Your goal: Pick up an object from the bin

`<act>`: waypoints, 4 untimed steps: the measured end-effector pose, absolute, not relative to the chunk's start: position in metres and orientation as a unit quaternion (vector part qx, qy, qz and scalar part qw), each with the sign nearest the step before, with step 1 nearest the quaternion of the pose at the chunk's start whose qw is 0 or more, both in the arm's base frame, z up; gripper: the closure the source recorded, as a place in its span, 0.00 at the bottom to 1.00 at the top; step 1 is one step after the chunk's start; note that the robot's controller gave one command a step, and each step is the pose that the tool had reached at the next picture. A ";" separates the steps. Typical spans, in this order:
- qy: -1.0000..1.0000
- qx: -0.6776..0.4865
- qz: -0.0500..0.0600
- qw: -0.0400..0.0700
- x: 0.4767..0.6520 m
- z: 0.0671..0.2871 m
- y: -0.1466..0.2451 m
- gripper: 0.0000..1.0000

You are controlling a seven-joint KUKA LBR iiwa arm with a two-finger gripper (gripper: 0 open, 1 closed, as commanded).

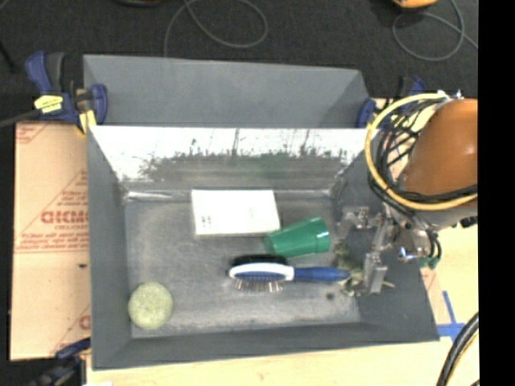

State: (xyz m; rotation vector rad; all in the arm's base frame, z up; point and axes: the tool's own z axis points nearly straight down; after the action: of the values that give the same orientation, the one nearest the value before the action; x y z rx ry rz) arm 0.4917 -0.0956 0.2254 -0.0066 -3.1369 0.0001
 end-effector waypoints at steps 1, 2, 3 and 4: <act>-1.000 0.000 0.001 -0.002 0.493 0.230 -0.095 0.00; -0.999 0.039 0.001 -0.004 0.526 0.165 -0.089 0.00; -0.987 0.163 0.000 0.000 0.568 0.153 -0.076 0.00; -0.994 0.106 0.000 -0.003 0.603 0.141 -0.076 0.00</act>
Offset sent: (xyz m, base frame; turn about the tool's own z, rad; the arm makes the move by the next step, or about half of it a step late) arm 0.0746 0.0185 -0.1554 -0.1946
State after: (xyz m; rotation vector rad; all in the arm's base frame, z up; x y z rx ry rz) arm 0.6027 -0.0758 0.1408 0.3331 -3.1308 0.0004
